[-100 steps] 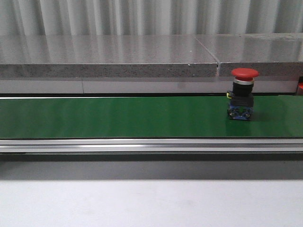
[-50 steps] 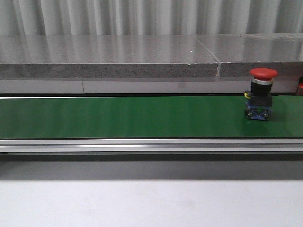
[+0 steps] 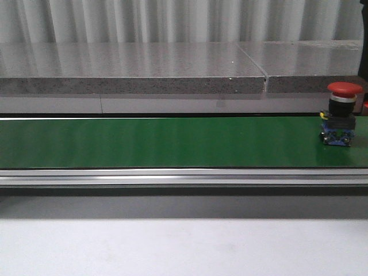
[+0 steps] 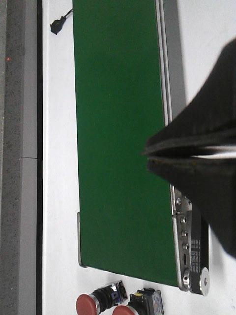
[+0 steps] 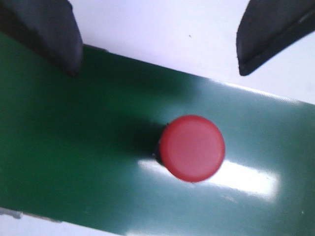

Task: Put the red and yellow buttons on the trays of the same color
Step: 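Lower the right gripper onto the red button on the belt and grasp, then carry the red button into the red tray and open the right gripper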

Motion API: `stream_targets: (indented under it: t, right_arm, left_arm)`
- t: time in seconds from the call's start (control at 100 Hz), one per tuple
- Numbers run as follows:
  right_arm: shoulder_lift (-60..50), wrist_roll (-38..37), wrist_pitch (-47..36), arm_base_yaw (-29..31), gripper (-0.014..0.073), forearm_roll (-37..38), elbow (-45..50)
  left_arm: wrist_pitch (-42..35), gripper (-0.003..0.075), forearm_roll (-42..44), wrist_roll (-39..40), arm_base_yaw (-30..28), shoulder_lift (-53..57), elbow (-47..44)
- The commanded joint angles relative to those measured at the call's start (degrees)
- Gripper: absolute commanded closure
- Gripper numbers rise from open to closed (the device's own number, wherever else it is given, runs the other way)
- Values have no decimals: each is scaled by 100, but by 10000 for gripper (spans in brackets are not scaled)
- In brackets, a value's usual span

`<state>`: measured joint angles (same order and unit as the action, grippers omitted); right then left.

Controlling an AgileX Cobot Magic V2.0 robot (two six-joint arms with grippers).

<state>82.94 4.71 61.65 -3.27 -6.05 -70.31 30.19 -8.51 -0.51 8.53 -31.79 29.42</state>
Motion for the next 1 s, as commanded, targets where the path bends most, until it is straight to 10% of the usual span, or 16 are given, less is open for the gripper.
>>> stream_targets:
  t: [0.0,0.36,0.65,0.99]
  right_arm:
    - [46,121,-164,-19,-33,-19,-348]
    - [859,282,-354,-11,-19,-14,-677]
    - [1148,276,-539,18,344,41,-677]
    - [928,-151,-610,279,356,324,-803]
  left_arm:
    - [-401,740,-66,19,-1,-7,155]
    - [-401,740,-66,19,-1,-7,155]
    - [-401,740,-66,19,-1,-7,155]
    - [-406,740,-66,19,-1,-7,155]
